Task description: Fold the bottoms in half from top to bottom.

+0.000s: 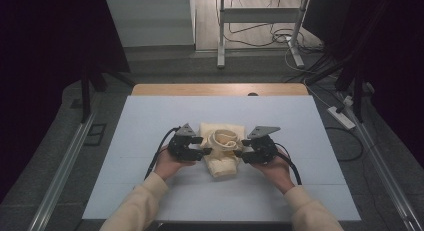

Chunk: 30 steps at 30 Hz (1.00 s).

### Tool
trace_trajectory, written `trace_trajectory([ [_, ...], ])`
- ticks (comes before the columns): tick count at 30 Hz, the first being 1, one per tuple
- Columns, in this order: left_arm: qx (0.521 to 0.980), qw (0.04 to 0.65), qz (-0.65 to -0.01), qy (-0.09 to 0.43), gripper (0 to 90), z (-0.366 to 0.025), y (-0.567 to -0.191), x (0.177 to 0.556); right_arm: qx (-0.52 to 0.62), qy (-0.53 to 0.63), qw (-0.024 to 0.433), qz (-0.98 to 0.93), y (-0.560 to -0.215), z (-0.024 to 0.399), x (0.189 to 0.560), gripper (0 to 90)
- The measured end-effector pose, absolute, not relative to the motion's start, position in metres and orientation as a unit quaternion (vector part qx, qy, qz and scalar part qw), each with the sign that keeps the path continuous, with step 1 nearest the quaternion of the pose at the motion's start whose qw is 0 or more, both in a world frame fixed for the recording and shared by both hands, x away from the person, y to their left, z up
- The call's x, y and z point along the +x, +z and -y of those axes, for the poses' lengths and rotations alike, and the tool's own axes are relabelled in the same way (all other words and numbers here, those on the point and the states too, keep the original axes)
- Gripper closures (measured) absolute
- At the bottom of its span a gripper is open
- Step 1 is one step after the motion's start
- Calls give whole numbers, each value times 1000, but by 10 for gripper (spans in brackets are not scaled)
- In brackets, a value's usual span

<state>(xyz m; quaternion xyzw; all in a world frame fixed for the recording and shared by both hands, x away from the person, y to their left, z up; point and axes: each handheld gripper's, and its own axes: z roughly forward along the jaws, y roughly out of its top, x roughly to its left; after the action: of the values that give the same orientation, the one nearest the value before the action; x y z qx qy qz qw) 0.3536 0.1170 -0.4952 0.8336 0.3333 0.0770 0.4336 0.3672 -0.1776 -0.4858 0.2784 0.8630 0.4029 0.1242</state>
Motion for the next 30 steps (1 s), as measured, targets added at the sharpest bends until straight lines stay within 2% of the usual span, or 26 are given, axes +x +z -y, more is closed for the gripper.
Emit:
trace_trajectory([
  [3, 826, 441, -340, 87, 375, -127, -489, 346, 286, 413, 118, -856, -478, 184, 362, 397],
  [9, 817, 446, -352, 98, 374, -135, -484, 343, 297, 419, 102, -852, -466, 192, 360, 395],
  [17, 821, 438, -351, 105, 365, -133, -483, 344, 319, 435, 95, -837, -450, 205, 368, 440],
  [20, 820, 437, -354, 105, 358, -133, -483, 346, 323, 434, 89, -836, -448, 207, 373, 521],
  [27, 821, 435, -355, 105, 349, -133, -483, 347, 295, 421, 56, -856, -448, 181, 389, 810],
  [30, 820, 434, -357, 105, 349, -135, -483, 348, 279, 410, 57, -866, -450, 166, 391, 866],
])
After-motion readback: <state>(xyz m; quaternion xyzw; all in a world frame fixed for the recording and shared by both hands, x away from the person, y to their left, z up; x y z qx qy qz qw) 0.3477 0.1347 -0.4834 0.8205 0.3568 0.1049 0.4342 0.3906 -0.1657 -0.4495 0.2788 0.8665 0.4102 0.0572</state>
